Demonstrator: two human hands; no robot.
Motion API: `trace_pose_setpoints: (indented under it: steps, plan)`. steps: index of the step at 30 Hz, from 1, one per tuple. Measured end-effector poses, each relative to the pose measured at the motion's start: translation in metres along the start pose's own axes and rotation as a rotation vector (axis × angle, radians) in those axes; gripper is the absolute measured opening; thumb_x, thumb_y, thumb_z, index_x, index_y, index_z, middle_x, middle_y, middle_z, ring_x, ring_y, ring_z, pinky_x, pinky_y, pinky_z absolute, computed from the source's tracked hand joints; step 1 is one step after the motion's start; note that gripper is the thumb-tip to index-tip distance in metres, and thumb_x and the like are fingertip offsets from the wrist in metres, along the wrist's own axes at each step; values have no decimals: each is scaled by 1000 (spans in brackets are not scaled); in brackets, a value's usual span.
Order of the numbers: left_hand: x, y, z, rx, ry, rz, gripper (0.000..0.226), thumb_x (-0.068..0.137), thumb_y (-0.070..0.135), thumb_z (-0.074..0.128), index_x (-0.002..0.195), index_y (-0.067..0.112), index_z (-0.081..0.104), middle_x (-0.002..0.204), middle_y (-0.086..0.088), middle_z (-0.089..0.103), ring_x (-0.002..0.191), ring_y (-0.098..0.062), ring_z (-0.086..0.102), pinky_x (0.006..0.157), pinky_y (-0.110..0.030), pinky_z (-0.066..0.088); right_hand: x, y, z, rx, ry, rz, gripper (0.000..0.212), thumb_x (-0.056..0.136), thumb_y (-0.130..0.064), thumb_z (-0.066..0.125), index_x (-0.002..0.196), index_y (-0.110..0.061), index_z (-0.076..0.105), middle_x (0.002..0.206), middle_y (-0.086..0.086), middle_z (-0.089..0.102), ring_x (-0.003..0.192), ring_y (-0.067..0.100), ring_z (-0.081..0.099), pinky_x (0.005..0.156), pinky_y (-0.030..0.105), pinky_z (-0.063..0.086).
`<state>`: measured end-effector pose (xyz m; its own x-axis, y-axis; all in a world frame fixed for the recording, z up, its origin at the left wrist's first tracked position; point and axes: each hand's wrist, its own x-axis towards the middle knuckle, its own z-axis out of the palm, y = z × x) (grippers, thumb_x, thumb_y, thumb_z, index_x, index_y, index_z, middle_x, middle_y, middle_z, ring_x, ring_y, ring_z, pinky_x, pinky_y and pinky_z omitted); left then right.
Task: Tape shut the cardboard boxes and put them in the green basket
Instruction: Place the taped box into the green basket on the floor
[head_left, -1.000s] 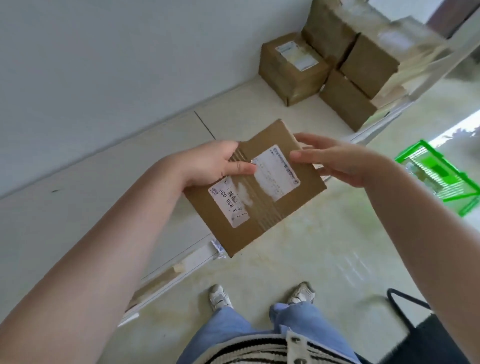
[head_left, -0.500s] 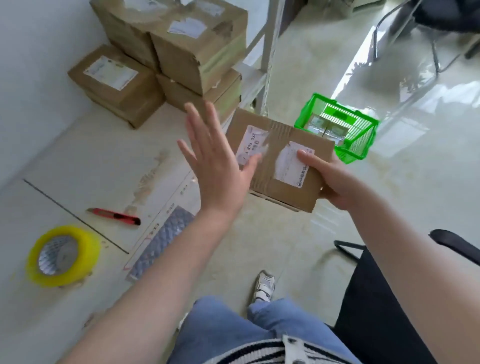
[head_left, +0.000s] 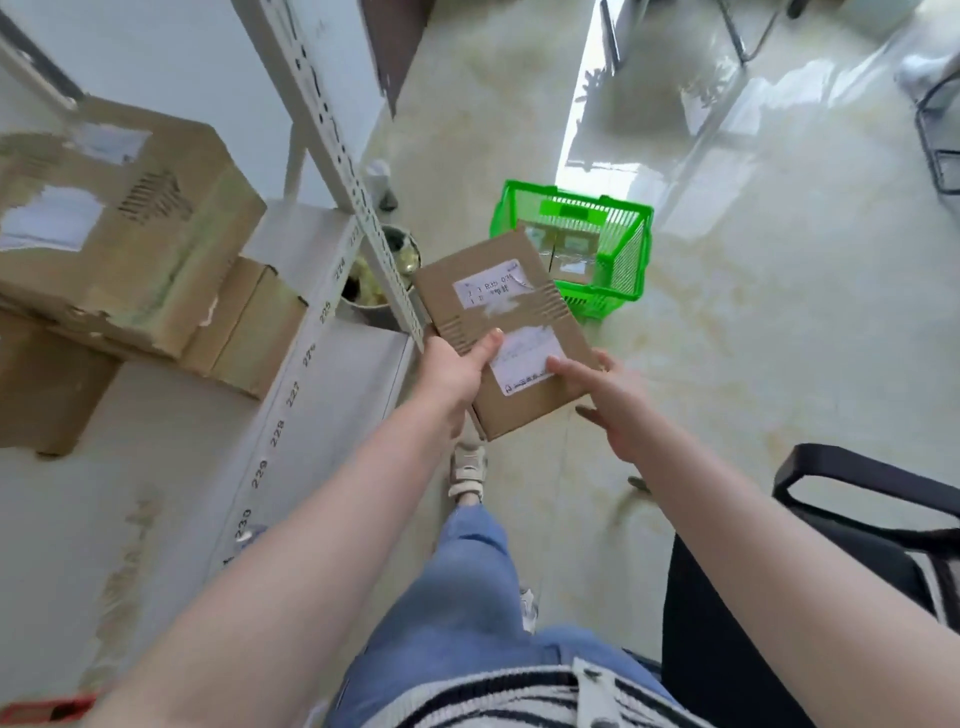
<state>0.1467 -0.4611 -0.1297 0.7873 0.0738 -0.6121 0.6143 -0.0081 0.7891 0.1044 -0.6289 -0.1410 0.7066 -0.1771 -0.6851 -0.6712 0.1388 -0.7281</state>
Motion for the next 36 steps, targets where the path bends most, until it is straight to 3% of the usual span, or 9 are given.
trace_pose_setpoints:
  steps: [2, 5, 10, 15, 18, 22, 27, 32, 36]
  plan:
    - [35, 16, 7, 96, -81, -10, 47, 89, 27, 71, 130, 12, 53, 124, -8, 66, 110, -27, 64, 96, -45, 52, 30, -25, -3, -68, -4, -47, 62, 77, -34, 81, 129, -21, 50, 111, -3, 65, 92, 5, 68, 79, 23, 53]
    - [86, 49, 27, 210, -203, 14, 46, 89, 25, 71, 129, 12, 54, 121, -6, 67, 107, -24, 65, 92, -38, 53, 75, -64, -3, -102, -18, -73, 35, 79, -31, 80, 109, -20, 65, 94, -6, 74, 73, 3, 71, 53, 16, 51]
    - [160, 108, 65, 286, -321, 49, 54, 88, 18, 72, 134, 12, 45, 122, -4, 65, 99, -17, 65, 78, -26, 54, 136, -114, -9, -26, 61, -60, 19, 86, -27, 73, 104, -20, 67, 92, -6, 72, 71, 3, 70, 51, 15, 50]
    - [229, 141, 113, 391, -382, -4, 78, 85, 27, 75, 147, 17, 27, 138, -6, 56, 120, -23, 57, 105, -43, 45, 195, -154, -30, 18, 121, -15, 26, 86, -32, 74, 107, -19, 65, 90, -5, 71, 67, 1, 68, 47, 13, 48]
    - [270, 145, 143, 440, -343, -54, 103, 82, 35, 78, 152, 18, 5, 145, -6, 46, 127, -25, 50, 109, -43, 40, 241, -173, -46, -11, 130, 24, 27, 84, -34, 75, 104, -18, 67, 93, -1, 73, 73, 6, 68, 50, 16, 49]
    - [320, 142, 169, 444, -248, -146, 82, 81, 39, 77, 134, 15, 18, 134, -6, 52, 110, -20, 56, 90, -31, 44, 313, -187, -61, -106, 76, 121, 36, 83, -33, 75, 111, -11, 69, 102, 8, 73, 88, 22, 69, 63, 27, 51]
    - [376, 134, 193, 470, -275, -232, 82, 85, 33, 74, 141, 13, 18, 138, -7, 49, 112, -20, 53, 94, -31, 43, 390, -186, -69, -162, 59, 303, 52, 80, -40, 77, 115, -4, 63, 111, 15, 69, 104, 33, 65, 75, 33, 47]
    - [453, 125, 214, 611, -153, -203, 80, 79, 33, 79, 144, 19, 35, 132, -10, 41, 127, -27, 45, 110, -37, 36, 476, -181, -59, -174, 82, 314, 52, 79, -41, 79, 111, -4, 63, 108, 13, 68, 82, 23, 58, 62, 29, 42]
    - [539, 90, 221, 618, -99, -170, 63, 77, 29, 82, 131, 20, 51, 118, -2, 59, 116, -23, 57, 102, -37, 44, 567, -156, -42, -195, 106, 302, 49, 78, -38, 80, 112, -7, 64, 108, 9, 70, 95, 26, 65, 83, 38, 53]
